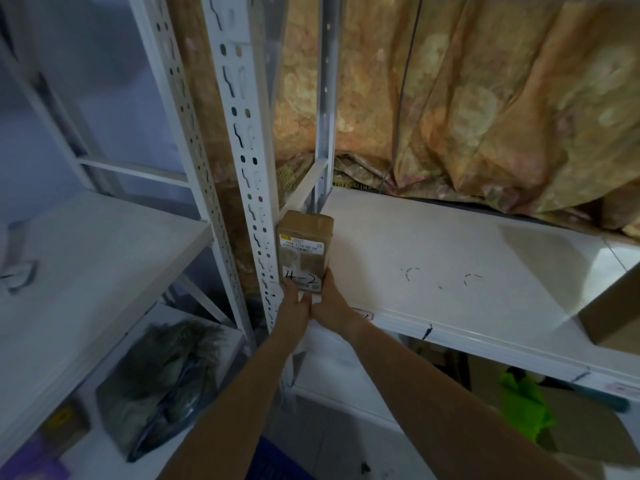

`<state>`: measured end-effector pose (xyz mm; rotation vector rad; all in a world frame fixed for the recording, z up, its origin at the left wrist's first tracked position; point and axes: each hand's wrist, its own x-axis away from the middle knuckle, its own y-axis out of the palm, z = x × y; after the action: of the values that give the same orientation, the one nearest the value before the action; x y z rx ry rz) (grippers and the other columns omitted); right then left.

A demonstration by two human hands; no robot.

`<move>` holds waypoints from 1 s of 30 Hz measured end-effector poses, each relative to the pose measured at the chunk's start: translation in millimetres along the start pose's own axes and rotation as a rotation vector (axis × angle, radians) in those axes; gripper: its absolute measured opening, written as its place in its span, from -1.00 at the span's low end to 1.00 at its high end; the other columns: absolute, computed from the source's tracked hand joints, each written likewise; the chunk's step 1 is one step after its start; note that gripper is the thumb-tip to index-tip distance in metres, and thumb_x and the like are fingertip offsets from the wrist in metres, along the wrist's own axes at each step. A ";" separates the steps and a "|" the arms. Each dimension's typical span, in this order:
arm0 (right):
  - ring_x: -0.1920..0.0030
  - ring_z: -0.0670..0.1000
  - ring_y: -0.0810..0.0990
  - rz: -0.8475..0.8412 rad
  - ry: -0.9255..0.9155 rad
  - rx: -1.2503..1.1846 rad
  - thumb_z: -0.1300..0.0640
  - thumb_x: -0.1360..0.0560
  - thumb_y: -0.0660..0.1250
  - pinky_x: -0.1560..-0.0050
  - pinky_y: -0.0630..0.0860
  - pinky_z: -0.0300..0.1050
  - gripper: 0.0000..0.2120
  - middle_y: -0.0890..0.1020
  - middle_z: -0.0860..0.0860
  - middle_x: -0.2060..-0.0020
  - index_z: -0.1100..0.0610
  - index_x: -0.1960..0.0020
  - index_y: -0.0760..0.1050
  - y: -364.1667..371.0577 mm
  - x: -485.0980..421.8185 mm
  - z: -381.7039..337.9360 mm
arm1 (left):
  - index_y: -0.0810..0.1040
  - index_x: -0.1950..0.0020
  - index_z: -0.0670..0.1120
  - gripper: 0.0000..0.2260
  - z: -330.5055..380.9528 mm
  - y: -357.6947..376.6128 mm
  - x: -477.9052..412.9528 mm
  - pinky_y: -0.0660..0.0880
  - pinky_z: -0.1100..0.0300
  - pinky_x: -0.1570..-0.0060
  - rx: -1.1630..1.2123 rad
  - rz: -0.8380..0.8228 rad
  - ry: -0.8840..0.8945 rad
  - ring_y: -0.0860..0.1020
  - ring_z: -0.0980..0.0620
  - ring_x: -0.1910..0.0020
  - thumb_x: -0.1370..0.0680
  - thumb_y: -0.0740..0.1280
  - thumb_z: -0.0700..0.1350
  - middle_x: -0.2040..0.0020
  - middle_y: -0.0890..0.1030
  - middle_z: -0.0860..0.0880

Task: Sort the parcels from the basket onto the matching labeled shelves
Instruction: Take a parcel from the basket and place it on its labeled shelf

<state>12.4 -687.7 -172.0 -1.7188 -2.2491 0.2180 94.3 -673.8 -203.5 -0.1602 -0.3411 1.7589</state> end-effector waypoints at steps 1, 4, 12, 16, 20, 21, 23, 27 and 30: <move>-0.39 0.17 0.39 -0.016 0.012 0.055 0.46 -0.48 0.28 -0.33 0.41 -0.11 -0.29 0.35 0.20 -0.41 0.22 -0.51 0.04 -0.6 0.4 -0.2 | -0.05 -0.56 -0.07 -0.51 1.3 -2.0 -0.2 0.31 0.19 -0.26 -0.018 -0.021 -0.012 0.32 -0.09 -0.38 -0.65 0.03 -0.21 -0.48 0.25 -0.15; -0.40 0.19 0.38 -0.058 0.089 0.098 0.45 -0.41 0.37 -0.39 0.37 0.09 -0.22 0.37 0.19 -0.39 0.22 -0.50 0.06 -5.8 2.5 1.1 | -0.10 -0.55 -0.14 -0.50 1.3 -8.7 2.8 0.30 0.35 -0.13 -0.130 -0.061 -0.047 0.33 -0.03 -0.34 -0.66 0.04 -0.19 -0.49 0.22 -0.17; -0.58 0.08 -0.14 -0.176 0.044 0.984 0.15 -0.60 0.18 -0.55 -0.18 0.03 -0.30 -0.12 0.10 -0.58 0.19 -0.57 -0.17 -61.0 31.7 -1.3 | -0.18 -0.54 -0.21 -0.43 -1.9 -48.9 41.5 -0.02 0.00 -0.52 -0.904 -0.241 -0.084 -0.09 -0.13 -0.55 -0.66 0.01 -0.02 -0.57 -0.13 -0.17; -0.58 0.06 -0.09 -0.144 0.001 1.061 0.18 -0.59 0.18 -0.55 -0.15 0.03 -0.35 -0.03 0.08 -0.58 0.18 -0.57 -0.08 -93.6 53.9 -38.8 | -0.10 -0.54 -0.18 -0.45 50.0 -50.7 66.1 0.00 0.00 -0.51 -0.979 -0.180 -0.003 -0.03 -0.13 -0.55 -0.65 0.02 0.01 -0.57 -0.05 -0.16; -0.57 0.06 -0.04 -0.133 -0.094 1.097 0.13 -0.59 0.17 -0.55 -0.11 0.03 -0.37 0.04 0.07 -0.57 0.17 -0.57 -0.03 -130.6 91.4 -98.2 | 0.24 -0.47 -0.22 -0.48 130.1 -48.0 103.1 0.35 0.00 -0.36 -1.007 -0.053 0.284 0.29 -0.23 -0.44 -0.58 0.25 -0.04 -0.48 0.22 -0.31; -0.57 0.07 -0.01 -0.122 -0.119 1.105 0.11 -0.60 0.18 -0.55 -0.08 0.03 -0.37 0.07 0.07 -0.56 0.17 -0.57 -0.02 -141.5 104.0 -114.2 | 0.35 -0.41 -0.24 -0.51 150.8 -45.9 114.4 0.41 0.00 -0.31 -1.031 -0.015 0.344 0.37 -0.25 -0.38 -0.53 0.33 -0.08 -0.42 0.30 -0.34; -0.53 0.11 0.15 -0.076 -0.172 1.110 0.09 -0.59 0.21 -0.51 0.11 0.01 -0.40 0.19 0.11 -0.52 0.17 -0.55 0.07 -167.7 135.5 -147.9 | 0.27 -0.45 -0.22 -0.53 199.0 -41.2 147.1 0.24 0.01 -0.42 -0.998 0.001 0.278 0.26 -0.20 -0.45 -0.57 0.24 -0.12 -0.47 0.24 -0.28; -0.31 0.18 0.45 0.024 -0.286 1.119 0.07 -0.57 0.24 -0.27 0.45 0.01 -0.54 0.42 0.16 -0.36 0.17 -0.43 0.32 -225.5 210.2 -210.8 | 0.30 -0.39 -0.20 -0.60 288.1 -41.1 211.3 0.34 0.00 -0.30 -1.010 0.057 0.294 0.36 -0.18 -0.33 -0.60 0.19 -0.06 -0.40 0.31 -0.20; -0.36 0.17 0.41 0.098 -0.392 1.101 0.07 -0.56 0.24 -0.33 0.41 0.01 -0.51 0.39 0.15 -0.41 0.17 -0.45 0.29 -265.4 265.5 -255.6 | 0.25 -0.39 -0.33 -0.57 357.0 -44.0 260.5 0.37 0.03 -0.31 -1.009 0.154 0.371 0.38 -0.19 -0.33 -0.63 0.10 -0.06 -0.43 0.29 -0.29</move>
<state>-210.0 -520.7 187.0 -1.1807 -1.6371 1.5692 -25.2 -462.5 168.4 -1.2368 -0.9312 1.5135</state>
